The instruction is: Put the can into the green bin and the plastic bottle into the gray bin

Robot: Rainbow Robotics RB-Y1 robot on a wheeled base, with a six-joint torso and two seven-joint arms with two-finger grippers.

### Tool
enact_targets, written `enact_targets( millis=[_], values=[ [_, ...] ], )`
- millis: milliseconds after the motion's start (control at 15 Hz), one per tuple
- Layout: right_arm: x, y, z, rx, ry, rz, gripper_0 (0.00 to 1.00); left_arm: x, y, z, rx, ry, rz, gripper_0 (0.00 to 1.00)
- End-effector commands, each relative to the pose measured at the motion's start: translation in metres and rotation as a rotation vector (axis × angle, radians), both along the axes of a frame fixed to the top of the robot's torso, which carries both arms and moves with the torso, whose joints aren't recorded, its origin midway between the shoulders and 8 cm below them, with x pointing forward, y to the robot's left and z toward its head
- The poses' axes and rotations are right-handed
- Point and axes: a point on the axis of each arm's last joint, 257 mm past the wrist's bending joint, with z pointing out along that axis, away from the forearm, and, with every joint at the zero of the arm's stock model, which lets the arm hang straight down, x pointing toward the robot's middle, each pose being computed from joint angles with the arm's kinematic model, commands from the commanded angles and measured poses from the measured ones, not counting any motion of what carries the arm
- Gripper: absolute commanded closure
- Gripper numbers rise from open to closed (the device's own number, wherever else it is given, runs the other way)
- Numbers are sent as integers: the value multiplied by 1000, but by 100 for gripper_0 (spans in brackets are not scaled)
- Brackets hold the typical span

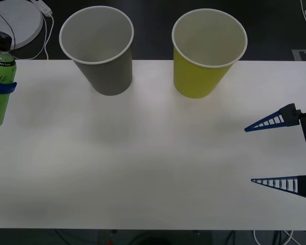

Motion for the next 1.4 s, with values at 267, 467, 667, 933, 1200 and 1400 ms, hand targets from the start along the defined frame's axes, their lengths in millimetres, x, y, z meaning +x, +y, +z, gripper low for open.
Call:
enact_targets(
  millis=[267, 467, 667, 933, 1200, 1400],
  values=[
    [0, 0, 0, 0, 0, 0, 0, 14, -10, 12, 4, 21, 16, 100],
    [0, 0, 0, 0, 0, 0, 0, 28, -12, 27, -7, 2, 18, 100],
    [0, 0, 0, 0, 0, 0, 0, 41, -13, 35, -12, -1, 20, 100],
    [0, 0, 0, 0, 0, 0, 0, 52, -11, 50, 16, -1, 29, 100],
    [0, 0, 0, 0, 0, 0, 0, 67, -19, 64, 10, -6, 32, 100],
    [0, 0, 0, 0, 0, 0, 0, 77, -25, 71, 11, -2, 28, 100]
  ],
)
